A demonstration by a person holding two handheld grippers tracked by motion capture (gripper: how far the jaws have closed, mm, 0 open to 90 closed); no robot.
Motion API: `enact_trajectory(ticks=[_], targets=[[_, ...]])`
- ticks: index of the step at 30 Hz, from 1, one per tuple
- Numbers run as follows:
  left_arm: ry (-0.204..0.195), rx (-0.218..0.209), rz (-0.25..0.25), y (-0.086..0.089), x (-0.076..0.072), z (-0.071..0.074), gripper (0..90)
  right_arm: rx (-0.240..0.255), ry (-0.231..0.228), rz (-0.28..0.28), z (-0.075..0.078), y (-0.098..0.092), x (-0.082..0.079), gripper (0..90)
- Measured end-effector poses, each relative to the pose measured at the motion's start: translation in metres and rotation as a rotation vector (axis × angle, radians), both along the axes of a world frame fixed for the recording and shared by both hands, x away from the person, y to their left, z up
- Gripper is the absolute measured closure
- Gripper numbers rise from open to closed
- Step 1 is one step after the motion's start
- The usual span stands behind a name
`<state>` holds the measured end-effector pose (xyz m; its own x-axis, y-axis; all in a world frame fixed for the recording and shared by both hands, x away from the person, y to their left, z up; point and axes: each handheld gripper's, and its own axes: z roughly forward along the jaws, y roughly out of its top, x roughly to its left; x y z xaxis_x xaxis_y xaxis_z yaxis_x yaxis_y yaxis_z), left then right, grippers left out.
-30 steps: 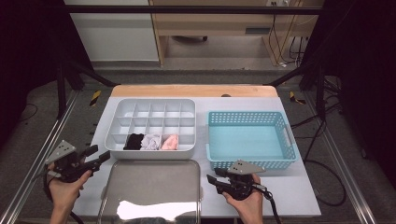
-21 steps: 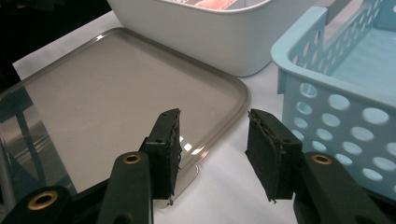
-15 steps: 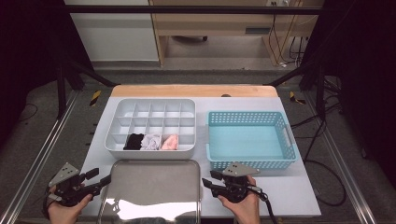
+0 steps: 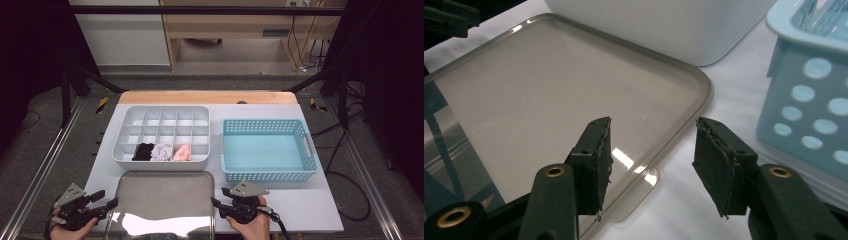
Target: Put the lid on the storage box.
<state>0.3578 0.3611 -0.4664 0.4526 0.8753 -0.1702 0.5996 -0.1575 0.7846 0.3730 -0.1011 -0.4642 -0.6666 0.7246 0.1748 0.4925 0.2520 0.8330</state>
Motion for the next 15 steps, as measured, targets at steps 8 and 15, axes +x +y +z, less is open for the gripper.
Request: enact_trajectory(ticks=[8,15], targets=[[0.051,0.027,0.002,0.004,-0.004,-0.008,32.5,0.037,0.056,0.004,-0.012,0.004,-0.003,49.9],[0.078,0.03,-0.001,0.005,-0.006,-0.01,35.4,0.058,0.101,0.004,-0.018,0.009,-0.004,51.7]])
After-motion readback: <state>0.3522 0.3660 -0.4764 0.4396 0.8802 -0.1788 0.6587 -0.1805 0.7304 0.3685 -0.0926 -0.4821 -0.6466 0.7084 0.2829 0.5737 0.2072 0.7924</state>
